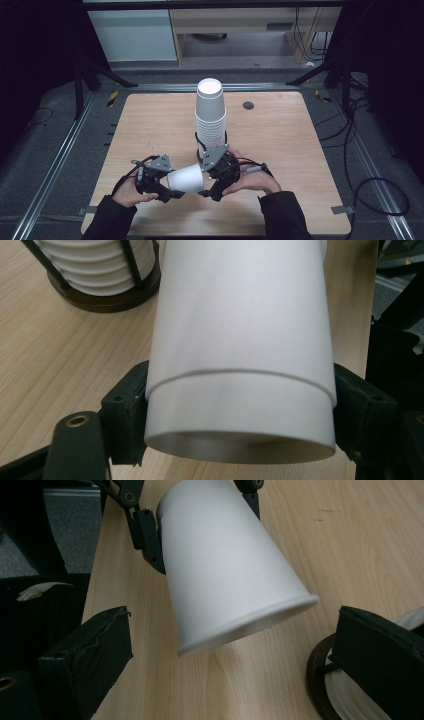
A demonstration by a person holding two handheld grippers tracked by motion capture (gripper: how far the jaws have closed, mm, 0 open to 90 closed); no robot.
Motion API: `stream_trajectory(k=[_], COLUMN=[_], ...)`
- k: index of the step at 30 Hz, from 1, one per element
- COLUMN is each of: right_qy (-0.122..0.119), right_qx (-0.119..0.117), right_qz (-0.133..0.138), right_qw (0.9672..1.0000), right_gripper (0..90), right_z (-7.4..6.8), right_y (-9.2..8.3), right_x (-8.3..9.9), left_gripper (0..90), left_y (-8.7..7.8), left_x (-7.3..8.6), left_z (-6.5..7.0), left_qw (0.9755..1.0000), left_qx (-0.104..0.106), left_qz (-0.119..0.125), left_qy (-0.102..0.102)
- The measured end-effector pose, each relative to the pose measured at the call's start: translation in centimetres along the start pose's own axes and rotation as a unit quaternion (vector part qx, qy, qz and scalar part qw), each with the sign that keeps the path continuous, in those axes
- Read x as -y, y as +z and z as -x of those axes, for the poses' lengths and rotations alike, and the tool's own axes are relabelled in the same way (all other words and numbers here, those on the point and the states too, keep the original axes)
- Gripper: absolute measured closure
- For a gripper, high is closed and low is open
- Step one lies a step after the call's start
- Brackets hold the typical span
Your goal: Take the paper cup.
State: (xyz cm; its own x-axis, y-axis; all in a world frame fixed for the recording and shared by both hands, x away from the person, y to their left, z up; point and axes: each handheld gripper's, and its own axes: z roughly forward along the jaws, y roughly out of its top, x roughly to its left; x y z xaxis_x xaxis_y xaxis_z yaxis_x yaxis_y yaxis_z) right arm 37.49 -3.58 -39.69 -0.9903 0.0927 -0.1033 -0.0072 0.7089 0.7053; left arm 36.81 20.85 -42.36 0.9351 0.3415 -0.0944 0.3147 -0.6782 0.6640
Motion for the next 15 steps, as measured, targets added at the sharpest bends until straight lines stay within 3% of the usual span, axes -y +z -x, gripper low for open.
stream_trajectory(k=[7, 15], right_qy=[0.020, 0.043], right_qx=[0.011, 0.012], right_qz=[0.034, 0.071], right_qw=[0.9992, 0.9965], right_gripper=[3.0, 3.0], right_z=[0.2, 0.3], right_y=[-1.4, -1.8], right_x=[0.7, 1.6], left_gripper=[22.8, 22.8], left_y=[-1.5, -2.7], left_x=[0.1, -0.2], left_z=[-0.4, 0.0], left_qw=[0.9982, 0.9942], left_qx=[0.008, 0.016], left_qz=[0.056, 0.105], left_qy=[-0.018, -0.015])
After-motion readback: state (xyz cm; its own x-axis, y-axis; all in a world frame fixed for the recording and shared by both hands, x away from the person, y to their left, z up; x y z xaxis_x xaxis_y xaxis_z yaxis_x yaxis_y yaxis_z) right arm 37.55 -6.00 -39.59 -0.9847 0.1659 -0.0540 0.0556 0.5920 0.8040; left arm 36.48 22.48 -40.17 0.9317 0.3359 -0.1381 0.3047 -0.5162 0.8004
